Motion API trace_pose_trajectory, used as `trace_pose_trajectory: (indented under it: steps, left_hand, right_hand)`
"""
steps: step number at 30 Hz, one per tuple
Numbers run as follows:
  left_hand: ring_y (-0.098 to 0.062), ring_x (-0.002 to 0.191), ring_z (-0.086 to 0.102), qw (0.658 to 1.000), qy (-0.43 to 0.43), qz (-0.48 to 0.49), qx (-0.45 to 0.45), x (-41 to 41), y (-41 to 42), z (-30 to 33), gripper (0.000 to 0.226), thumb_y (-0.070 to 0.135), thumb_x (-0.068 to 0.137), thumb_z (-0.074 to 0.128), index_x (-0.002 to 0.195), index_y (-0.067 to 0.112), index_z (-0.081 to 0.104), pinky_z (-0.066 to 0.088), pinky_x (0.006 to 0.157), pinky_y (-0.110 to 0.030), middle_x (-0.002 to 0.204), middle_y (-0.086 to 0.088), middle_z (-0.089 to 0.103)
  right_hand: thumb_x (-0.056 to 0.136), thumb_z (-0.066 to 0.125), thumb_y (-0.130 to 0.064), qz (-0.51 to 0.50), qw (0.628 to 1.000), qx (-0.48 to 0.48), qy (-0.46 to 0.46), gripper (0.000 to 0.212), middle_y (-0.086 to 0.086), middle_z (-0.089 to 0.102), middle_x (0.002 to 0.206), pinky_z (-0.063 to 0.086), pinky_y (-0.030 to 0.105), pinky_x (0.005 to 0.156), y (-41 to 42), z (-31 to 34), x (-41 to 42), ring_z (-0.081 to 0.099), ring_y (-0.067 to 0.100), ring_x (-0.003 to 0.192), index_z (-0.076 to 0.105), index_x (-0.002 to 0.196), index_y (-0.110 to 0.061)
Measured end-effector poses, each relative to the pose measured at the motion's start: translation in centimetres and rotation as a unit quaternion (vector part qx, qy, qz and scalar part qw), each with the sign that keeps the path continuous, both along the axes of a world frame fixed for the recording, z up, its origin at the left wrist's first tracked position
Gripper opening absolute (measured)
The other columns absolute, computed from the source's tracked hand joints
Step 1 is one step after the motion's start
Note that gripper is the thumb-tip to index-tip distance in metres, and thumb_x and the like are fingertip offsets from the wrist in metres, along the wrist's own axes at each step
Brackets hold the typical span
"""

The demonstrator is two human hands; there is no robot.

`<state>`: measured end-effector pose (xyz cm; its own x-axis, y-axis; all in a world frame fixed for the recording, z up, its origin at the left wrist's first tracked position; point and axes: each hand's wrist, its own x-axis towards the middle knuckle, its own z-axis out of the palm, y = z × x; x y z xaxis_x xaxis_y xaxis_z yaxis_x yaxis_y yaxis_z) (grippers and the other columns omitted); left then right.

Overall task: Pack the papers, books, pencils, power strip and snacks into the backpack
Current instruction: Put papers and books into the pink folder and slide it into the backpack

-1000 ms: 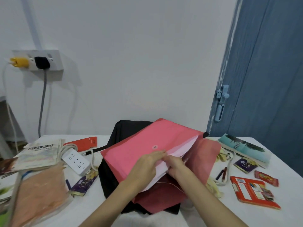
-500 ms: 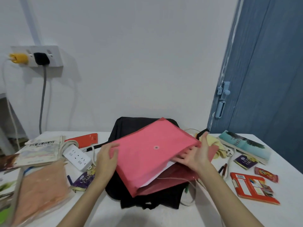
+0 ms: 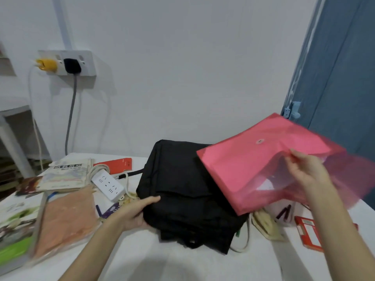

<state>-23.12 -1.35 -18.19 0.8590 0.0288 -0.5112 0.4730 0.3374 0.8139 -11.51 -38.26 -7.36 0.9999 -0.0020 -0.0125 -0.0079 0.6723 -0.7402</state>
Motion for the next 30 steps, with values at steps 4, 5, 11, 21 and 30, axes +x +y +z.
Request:
trace_pose_trajectory:
  steps: [4, 5, 11, 21, 30]
  left_hand:
    - [-0.018, 0.063, 0.070, 0.987, -0.109, 0.068, -0.098, 2.8, -1.6, 4.3, 0.020, 0.010, 0.092, 0.043, 0.092, 0.003, 0.062, 0.057, 0.053, -0.027, 0.075, -0.010, 0.073]
    - [-0.016, 0.059, 0.069, 0.981, -0.138, 0.082, -0.109, 3.7, -2.2, 5.6, 0.021, 0.009, 0.093, 0.042, 0.087, 0.004, 0.061, 0.055, 0.049, -0.024, 0.070, -0.008, 0.072]
    - [-0.025, 0.069, 0.070, 0.931, -0.266, 0.105, -0.227, 9.2, -4.4, 12.0, 0.024, 0.004, 0.093, 0.038, 0.084, 0.000, 0.060, 0.058, 0.059, -0.031, 0.078, -0.015, 0.070]
    - [-0.017, 0.057, 0.067, 0.972, -0.206, 0.048, -0.100, 7.8, -3.2, 10.0, 0.018, 0.008, 0.088, 0.041, 0.083, 0.005, 0.057, 0.054, 0.049, -0.024, 0.067, -0.007, 0.067]
    - [-0.025, 0.074, 0.065, 0.978, 0.027, -0.050, 0.202, 2.2, -1.0, 4.6, 0.038, 0.036, 0.088, 0.055, 0.115, 0.009, 0.052, 0.053, 0.055, -0.027, 0.104, -0.016, 0.067]
  right_hand:
    - [0.086, 0.066, -0.027, -0.155, 0.878, -0.428, -0.150, 0.031, -0.025, 0.062, 0.068, 0.043, -0.002, 0.061, -3.5, -0.5, -3.3, 0.060, -0.011, 0.066, 0.065, 0.103, -0.001]
    - [0.095, 0.052, -0.028, -0.166, 0.842, -0.480, -0.181, 0.031, -0.020, 0.060, 0.067, 0.042, -0.002, 0.057, -4.1, -1.3, -3.8, 0.060, -0.004, 0.065, 0.060, 0.105, 0.000]
    - [0.097, 0.037, -0.001, -0.209, 0.873, -0.435, -0.074, 0.037, -0.013, 0.064, 0.066, 0.050, 0.009, 0.080, -6.9, -1.2, -0.7, 0.059, -0.001, 0.069, 0.073, 0.087, -0.001]
    - [0.097, 0.040, -0.004, -0.271, 0.813, -0.510, -0.077, 0.032, 0.020, 0.066, 0.100, 0.040, 0.032, 0.088, -6.1, -1.7, 0.0, 0.055, 0.022, 0.096, 0.060, 0.102, 0.020]
    - [0.096, 0.041, 0.001, -0.135, 0.843, -0.506, -0.122, 0.031, 0.019, 0.060, 0.113, 0.037, 0.015, 0.085, 3.2, -2.3, -0.3, 0.049, 0.018, 0.099, 0.054, 0.120, 0.015]
